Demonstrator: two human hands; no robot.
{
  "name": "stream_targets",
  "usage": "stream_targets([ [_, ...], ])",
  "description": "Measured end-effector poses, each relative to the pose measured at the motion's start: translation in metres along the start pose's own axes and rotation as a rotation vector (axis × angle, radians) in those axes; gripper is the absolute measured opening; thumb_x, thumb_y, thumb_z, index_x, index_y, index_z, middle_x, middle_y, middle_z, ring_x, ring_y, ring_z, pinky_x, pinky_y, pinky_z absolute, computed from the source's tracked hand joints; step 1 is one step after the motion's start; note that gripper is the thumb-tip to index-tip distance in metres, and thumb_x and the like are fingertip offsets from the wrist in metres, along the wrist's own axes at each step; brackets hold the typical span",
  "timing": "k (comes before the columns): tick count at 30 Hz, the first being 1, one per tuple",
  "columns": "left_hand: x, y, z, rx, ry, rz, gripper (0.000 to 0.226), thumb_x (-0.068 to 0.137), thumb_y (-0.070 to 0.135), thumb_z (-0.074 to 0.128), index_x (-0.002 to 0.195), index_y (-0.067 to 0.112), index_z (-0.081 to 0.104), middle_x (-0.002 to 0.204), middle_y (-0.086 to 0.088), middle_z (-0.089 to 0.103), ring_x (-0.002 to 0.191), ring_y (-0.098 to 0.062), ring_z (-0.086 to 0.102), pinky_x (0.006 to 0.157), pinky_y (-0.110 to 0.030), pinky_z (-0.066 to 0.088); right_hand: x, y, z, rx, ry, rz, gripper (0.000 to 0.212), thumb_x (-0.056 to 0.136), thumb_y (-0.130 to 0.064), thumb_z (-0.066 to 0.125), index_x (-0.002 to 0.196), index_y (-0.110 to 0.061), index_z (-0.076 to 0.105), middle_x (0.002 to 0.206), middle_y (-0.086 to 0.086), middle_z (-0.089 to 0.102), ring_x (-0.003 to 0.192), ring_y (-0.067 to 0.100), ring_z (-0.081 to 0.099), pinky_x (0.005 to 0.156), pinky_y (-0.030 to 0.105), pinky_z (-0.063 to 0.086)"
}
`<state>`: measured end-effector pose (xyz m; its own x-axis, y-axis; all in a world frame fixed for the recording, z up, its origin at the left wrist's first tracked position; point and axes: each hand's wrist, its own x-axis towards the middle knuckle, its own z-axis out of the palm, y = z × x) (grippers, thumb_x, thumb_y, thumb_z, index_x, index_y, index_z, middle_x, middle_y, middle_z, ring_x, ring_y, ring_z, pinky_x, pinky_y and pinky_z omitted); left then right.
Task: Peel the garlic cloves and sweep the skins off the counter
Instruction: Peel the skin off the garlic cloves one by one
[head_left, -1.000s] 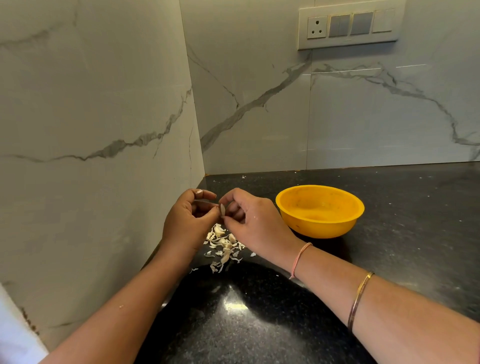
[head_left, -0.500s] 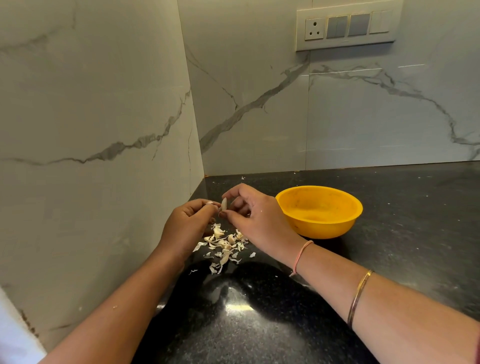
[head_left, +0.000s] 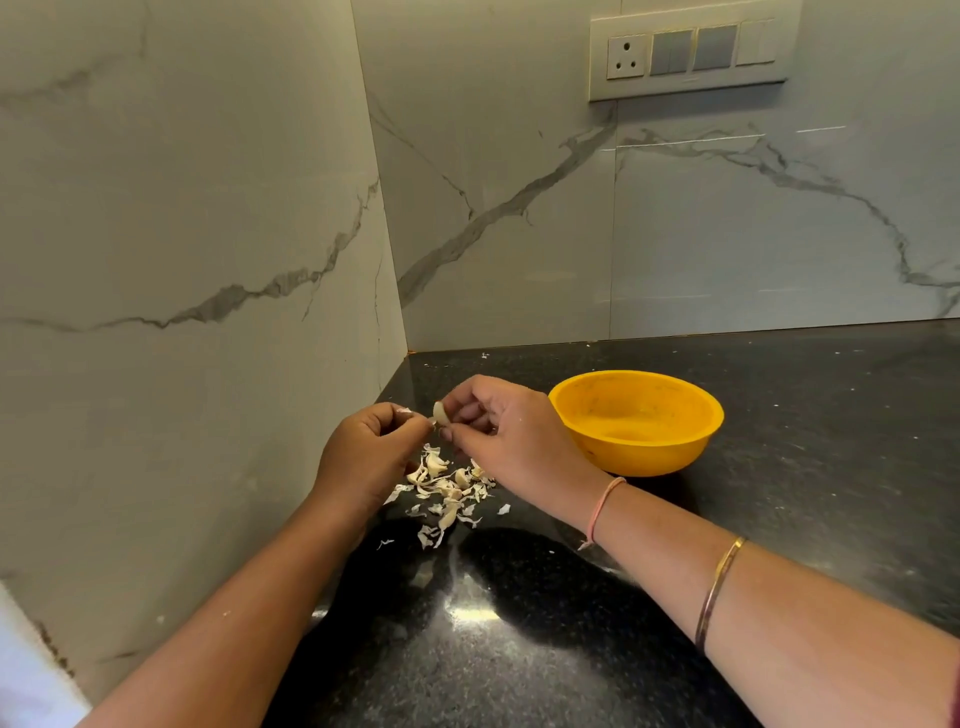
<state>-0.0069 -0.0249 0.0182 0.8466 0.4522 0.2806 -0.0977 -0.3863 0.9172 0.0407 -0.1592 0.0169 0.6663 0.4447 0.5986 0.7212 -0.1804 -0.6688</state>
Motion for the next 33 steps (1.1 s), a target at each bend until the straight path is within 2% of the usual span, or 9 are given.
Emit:
stream_targets([
  [3,0.0001,-0.0003,-0.0010,0.028,0.037,0.017,0.013,0.084,0.016,0.065,0.072,0.012,0.066,0.066,-0.003,0.062,0.063,-0.015,0.057,0.080,-0.047,0.053,0.0006,-0.0012,0.0003,0.186,-0.021,0.102,0.012,0.084,0.001,0.064,0.092,-0.008,0.065,0.080,0.007,0.068,0.070,0.016,0.068,0.069,0.034,0.059],
  [7,-0.0011,0.0008,-0.0027,0.071,0.069,0.043,0.026,0.079,0.025,0.072,0.059,0.015,0.060,0.056,0.002,0.060,0.060,-0.017,0.056,0.078,-0.048,0.055,0.0001,-0.0046,-0.0004,0.411,-0.043,0.237,0.011,0.084,0.004,0.063,0.092,-0.003,0.063,0.079,0.010,0.066,0.065,0.013,0.065,0.066,0.029,0.059],
  [9,-0.0017,0.0019,-0.0034,0.077,0.077,0.056,0.024,0.077,0.026,0.075,0.061,0.015,0.060,0.063,0.000,0.064,0.064,-0.019,0.060,0.078,-0.047,0.055,0.0001,-0.0050,-0.0013,0.496,-0.041,0.300,0.010,0.084,0.003,0.063,0.094,0.001,0.063,0.078,0.010,0.066,0.062,0.012,0.065,0.064,0.027,0.059],
  [11,-0.0014,0.0019,-0.0044,0.060,0.077,0.086,0.015,0.076,0.017,0.076,0.072,0.020,0.062,0.076,0.001,0.067,0.074,-0.020,0.064,0.077,-0.042,0.056,0.0001,-0.0058,-0.0024,0.578,-0.041,0.359,0.007,0.086,0.002,0.062,0.093,0.003,0.062,0.075,0.011,0.065,0.060,0.012,0.064,0.061,0.025,0.058],
  [15,-0.0015,0.0010,-0.0057,0.006,0.052,0.114,0.028,0.084,0.002,0.061,0.077,0.028,0.068,0.079,0.004,0.070,0.078,-0.015,0.065,0.080,-0.041,0.057,0.0003,-0.0078,-0.0041,0.661,-0.055,0.440,0.005,0.087,-0.001,0.061,0.089,0.003,0.061,0.071,0.011,0.063,0.059,0.014,0.063,0.060,0.025,0.058],
  [18,-0.0028,0.0036,-0.0038,-0.063,0.066,0.077,0.022,0.087,0.008,0.058,0.074,0.022,0.070,0.074,-0.004,0.068,0.071,-0.016,0.062,0.080,-0.043,0.056,0.0000,-0.0084,-0.0038,0.659,-0.064,0.465,0.006,0.087,-0.003,0.062,0.088,0.003,0.061,0.070,0.010,0.062,0.058,0.014,0.062,0.059,0.026,0.058],
  [22,-0.0029,0.0040,-0.0038,-0.116,0.058,0.047,0.027,0.087,0.026,0.064,0.062,0.021,0.071,0.068,-0.002,0.070,0.071,-0.019,0.065,0.077,-0.039,0.055,-0.0004,-0.0089,-0.0035,0.642,-0.059,0.459,0.006,0.087,-0.005,0.063,0.085,0.001,0.061,0.068,0.009,0.063,0.056,0.013,0.062,0.058,0.025,0.057],
  [27,-0.0028,0.0056,-0.0021,-0.248,-0.030,0.003,0.008,0.086,0.009,0.063,0.082,0.015,0.067,0.082,-0.008,0.068,0.080,-0.023,0.064,0.076,-0.034,0.055,-0.0012,-0.0091,-0.0028,0.556,-0.040,0.416,0.006,0.086,-0.005,0.063,0.082,-0.002,0.060,0.066,0.008,0.063,0.054,0.011,0.061,0.054,0.022,0.055],
  [33,-0.0049,0.0054,-0.0019,-0.320,-0.093,-0.014,0.013,0.084,0.001,0.062,0.088,0.013,0.067,0.084,-0.008,0.070,0.078,-0.016,0.067,0.070,-0.024,0.056,-0.0023,-0.0057,0.0025,0.237,-0.048,0.281,0.005,0.086,-0.005,0.063,0.081,-0.004,0.061,0.067,0.009,0.065,0.055,0.013,0.063,0.059,0.029,0.059],
])
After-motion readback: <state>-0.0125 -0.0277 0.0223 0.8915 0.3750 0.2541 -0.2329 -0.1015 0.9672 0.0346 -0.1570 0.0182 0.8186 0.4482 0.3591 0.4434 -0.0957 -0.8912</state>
